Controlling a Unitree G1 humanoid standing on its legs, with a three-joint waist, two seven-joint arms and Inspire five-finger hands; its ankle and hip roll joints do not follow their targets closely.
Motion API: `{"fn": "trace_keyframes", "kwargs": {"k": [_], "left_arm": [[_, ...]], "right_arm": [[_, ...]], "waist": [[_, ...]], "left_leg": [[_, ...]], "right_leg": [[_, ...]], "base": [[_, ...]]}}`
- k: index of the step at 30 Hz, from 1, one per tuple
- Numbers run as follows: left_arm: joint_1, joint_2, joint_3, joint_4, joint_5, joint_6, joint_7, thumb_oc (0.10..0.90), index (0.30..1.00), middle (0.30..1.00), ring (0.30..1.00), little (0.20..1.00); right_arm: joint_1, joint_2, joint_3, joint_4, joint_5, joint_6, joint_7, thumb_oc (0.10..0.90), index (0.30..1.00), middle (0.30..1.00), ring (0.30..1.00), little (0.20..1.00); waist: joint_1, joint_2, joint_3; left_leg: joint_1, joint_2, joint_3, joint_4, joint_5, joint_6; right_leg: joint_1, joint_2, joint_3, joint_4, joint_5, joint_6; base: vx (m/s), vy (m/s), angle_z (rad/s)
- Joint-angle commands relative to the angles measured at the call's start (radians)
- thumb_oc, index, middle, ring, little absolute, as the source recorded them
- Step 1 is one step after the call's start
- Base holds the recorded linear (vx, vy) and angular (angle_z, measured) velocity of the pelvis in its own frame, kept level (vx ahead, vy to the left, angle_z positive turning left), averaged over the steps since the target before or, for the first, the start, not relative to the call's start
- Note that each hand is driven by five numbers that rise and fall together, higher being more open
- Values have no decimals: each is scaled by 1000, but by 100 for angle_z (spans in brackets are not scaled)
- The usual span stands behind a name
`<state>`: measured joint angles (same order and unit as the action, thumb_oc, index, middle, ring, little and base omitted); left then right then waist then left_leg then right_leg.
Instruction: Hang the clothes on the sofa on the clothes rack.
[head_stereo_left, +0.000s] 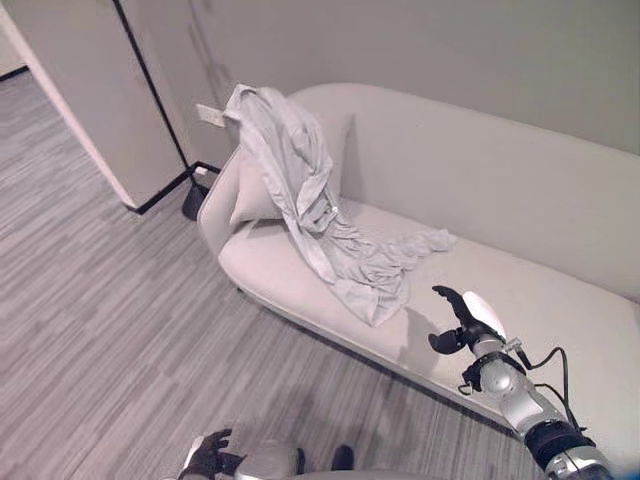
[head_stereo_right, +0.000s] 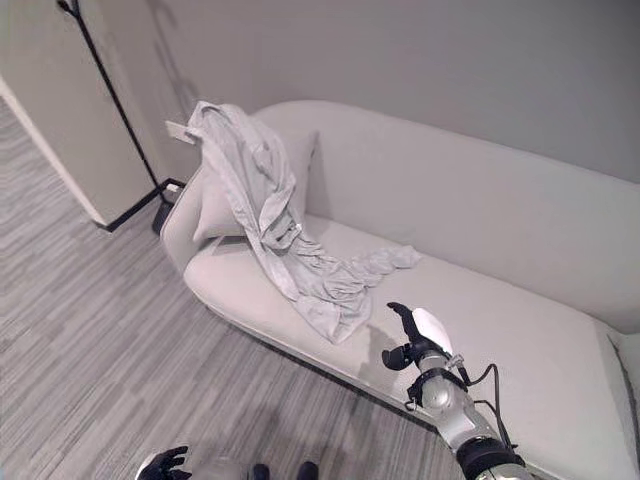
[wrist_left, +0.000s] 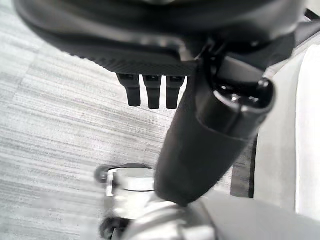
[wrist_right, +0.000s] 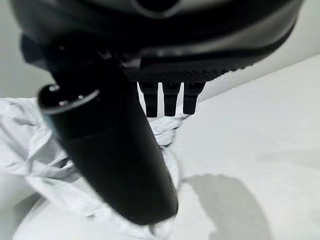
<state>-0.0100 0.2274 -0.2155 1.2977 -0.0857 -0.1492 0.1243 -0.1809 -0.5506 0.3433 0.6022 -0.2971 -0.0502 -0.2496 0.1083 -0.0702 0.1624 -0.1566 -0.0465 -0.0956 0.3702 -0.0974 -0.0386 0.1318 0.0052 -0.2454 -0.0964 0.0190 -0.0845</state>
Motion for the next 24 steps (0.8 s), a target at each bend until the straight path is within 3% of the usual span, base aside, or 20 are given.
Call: {"fn": "trace_keyframes", "kwargs": {"k": [1, 2, 3, 5, 6, 7, 9, 10, 11, 14, 15, 16, 18, 20, 24], "left_arm": [[-30, -51, -52, 42, -42, -27, 25, 800, 900, 900, 900, 900], [-31, -55, -65, 52, -33, -27, 28, 800, 900, 900, 900, 900], [-31, -56, -65, 52, -33, -27, 29, 800, 900, 900, 900, 900], [-32, -55, -103, 45, 9, -29, 42, 800, 900, 900, 900, 900], [-37, -52, -127, 34, 32, -33, 56, 800, 900, 900, 900, 900], [-37, -52, -127, 34, 32, -33, 56, 800, 900, 900, 900, 900], [-37, -59, -146, 33, 59, -37, 54, 800, 900, 900, 900, 900], [-44, -66, -170, 33, 70, -31, 50, 800, 900, 900, 900, 900], [-42, -59, -192, 40, 108, -27, 40, 800, 900, 900, 900, 900], [-46, -32, -193, 29, 97, -32, 37, 800, 900, 900, 900, 900], [-50, -20, -186, 18, 81, -34, 39, 800, 900, 900, 900, 900], [-56, 5, -165, -8, 48, -37, 55, 800, 900, 900, 900, 900], [-60, 10, -155, -5, 33, -36, 56, 800, 900, 900, 900, 900], [-63, 16, -163, 29, 68, -22, 39, 800, 900, 900, 900, 900], [-70, 13, -186, 25, 74, -27, 30, 800, 900, 900, 900, 900]], "right_arm": [[-109, -36, -39, -57, 56, -69, -61, 800, 900, 900, 900, 900], [-126, -28, -28, -37, 63, -71, -68, 800, 900, 900, 900, 900], [-128, -28, -27, -35, 63, -72, -69, 800, 900, 900, 900, 900], [-152, -12, 0, 11, 73, -74, -76, 800, 900, 900, 900, 900], [-155, -2, 5, 44, 79, -70, -81, 800, 900, 900, 900, 900], [-156, -2, 6, 45, 79, -70, -81, 800, 900, 900, 900, 900], [-147, 7, 7, 73, 77, -60, -73, 800, 900, 900, 900, 900], [-138, 18, -6, 106, 70, -51, -95, 800, 900, 900, 900, 900], [-127, 51, -16, 136, 65, -23, -94, 800, 900, 900, 900, 900], [-132, 85, -14, 194, 69, -14, -109, 800, 900, 900, 900, 900], [-148, 97, -8, 224, 67, -9, -125, 800, 900, 900, 900, 900], [-179, 114, -1, 262, 83, -1, -138, 800, 900, 900, 900, 900], [-189, 111, 5, 277, 85, -4, -137, 800, 900, 900, 900, 900], [-185, 78, -2, 261, 80, 3, -135, 800, 900, 900, 900, 900], [-229, 22, 6, 288, 50, 5, -170, 800, 900, 900, 900, 900]], "waist": [[9, -22, -29], [4, -21, -32], [3, -20, -33], [-5, -2, -38], [-18, 19, -45], [-21, 19, -46], [-25, 53, -61], [-27, 62, -72], [-26, 64, -92], [-18, 63, -103], [-12, 67, -104], [-3, 73, -103], [-3, 73, -101], [-38, 72, -93], [-42, 75, -47]], "left_leg": [[72, 80, 5, -248, 59, 49], [78, 116, -15, -329, 114, 40], [86, 118, -16, -348, 124, 38], [86, 175, -52, -457, 193, 19], [67, 189, -47, -457, 205, 3], [65, 188, -49, -457, 206, 3], [91, 195, 2, -457, 185, -9], [97, 169, 13, -457, 179, -6], [121, 122, 39, -449, 142, 4], [133, 78, 59, -455, 115, 33], [137, 55, 64, -457, 104, 55], [137, 29, 72, -457, 88, 83], [132, 25, 79, -457, 84, 91], [128, 5, 46, -457, 81, 92], [151, 4, 47, -457, 68, 84]], "right_leg": [[8, -43, 100, 9, -85, 88], [10, -49, 102, 9, -94, 84], [10, -48, 101, 9, -94, 82], [25, -56, 119, 9, -118, 83], [46, -81, 114, 9, -130, 93], [45, -81, 111, 9, -130, 93], [81, -112, 97, 9, -135, 116], [87, -144, 86, 9, -119, 129], [98, -205, 57, 16, -63, 158], [63, -252, 51, 60, -7, 173], [39, -276, 43, 94, 56, 179], [3, -291, 23, 139, 70, 173], [-17, -285, 25, 167, 71, 175], [-86, -118, 199, 183, -71, 150], [-158, -21, 204, 90, -57, 128]], "base": [[265, 156, 9], [200, 133, -1], [148, 153, 0], [250, 363, 3], [262, 427, 0], [327, 517, 2], [354, 535, 5], [598, 899, 3], [477, 717, 6], [332, 524, 28], [268, 578, 16], [256, 549, -4], [150, 260, 7], [179, 111, 25], [30, -71, 16]]}}
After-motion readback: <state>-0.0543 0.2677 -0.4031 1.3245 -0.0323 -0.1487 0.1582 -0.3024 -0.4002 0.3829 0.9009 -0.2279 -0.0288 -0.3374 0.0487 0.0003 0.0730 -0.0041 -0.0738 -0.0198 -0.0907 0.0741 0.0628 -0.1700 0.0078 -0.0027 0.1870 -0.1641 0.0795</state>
